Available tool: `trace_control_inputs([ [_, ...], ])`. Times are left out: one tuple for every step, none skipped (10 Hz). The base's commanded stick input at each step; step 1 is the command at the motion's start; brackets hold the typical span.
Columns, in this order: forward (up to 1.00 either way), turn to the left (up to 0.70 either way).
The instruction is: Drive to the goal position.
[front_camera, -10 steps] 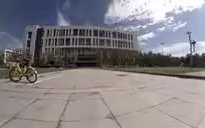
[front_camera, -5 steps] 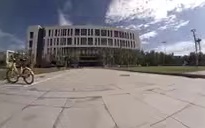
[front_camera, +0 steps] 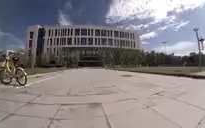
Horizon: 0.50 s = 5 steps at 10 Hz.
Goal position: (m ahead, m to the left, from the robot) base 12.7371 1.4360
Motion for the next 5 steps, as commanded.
trace_control_inputs([
  [0.70, 0.02],
  [0.70, 0.02],
  [0.70, 0.14],
  [0.70, 0.27],
  [0.70, 0.34],
])
